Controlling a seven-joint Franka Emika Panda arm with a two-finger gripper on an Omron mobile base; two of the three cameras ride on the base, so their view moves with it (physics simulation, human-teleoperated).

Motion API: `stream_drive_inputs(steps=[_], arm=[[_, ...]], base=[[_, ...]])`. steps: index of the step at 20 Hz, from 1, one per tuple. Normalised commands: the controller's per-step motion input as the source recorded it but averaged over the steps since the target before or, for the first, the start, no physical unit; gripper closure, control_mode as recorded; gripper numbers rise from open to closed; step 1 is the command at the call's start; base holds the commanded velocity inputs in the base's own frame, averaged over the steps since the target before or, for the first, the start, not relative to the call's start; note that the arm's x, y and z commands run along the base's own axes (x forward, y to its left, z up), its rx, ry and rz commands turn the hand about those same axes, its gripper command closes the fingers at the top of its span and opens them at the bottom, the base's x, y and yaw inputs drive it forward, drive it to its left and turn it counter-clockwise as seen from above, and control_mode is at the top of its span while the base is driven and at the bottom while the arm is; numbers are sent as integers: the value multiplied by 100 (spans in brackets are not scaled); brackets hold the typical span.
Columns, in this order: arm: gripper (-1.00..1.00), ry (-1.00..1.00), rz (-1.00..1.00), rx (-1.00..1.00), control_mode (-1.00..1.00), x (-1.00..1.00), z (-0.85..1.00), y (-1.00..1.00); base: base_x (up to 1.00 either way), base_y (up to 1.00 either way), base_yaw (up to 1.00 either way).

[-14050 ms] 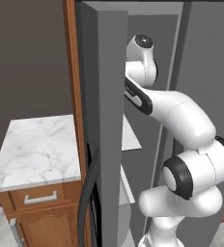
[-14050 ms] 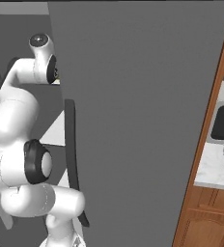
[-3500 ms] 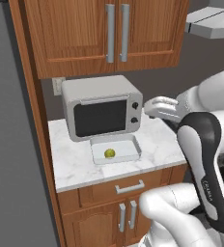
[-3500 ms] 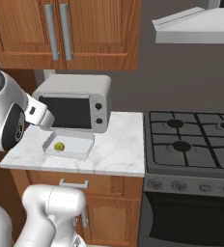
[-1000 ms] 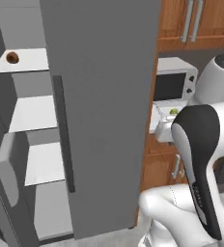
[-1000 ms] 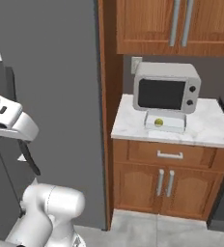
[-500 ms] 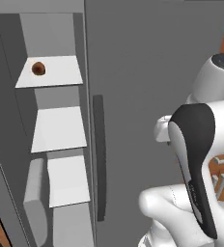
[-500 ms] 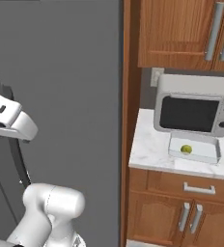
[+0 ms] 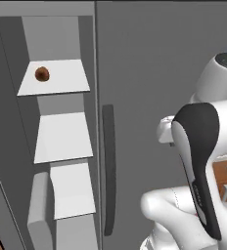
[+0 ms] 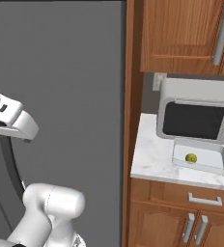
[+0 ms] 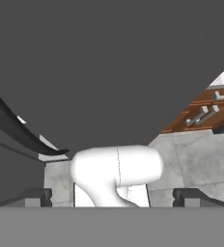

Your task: Take the lemon and potato out of the freezer and place them in the tupperware container on the counter. Then put the tupperware containing the vegetables back in the freezer.

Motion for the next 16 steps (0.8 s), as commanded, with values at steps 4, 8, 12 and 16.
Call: stream_drive_inputs(steps=[4, 8, 12, 16], arm=[[-100, 0, 0, 0, 100, 0, 0, 0], [-100, 0, 0, 0, 100, 0, 0, 0], [-100, 0, 0, 0, 100, 0, 0, 0], [-100, 0, 0, 0, 100, 0, 0, 0]], base=[[21, 41, 0], [15, 47, 0], [0, 62, 0], [-5, 69, -1]])
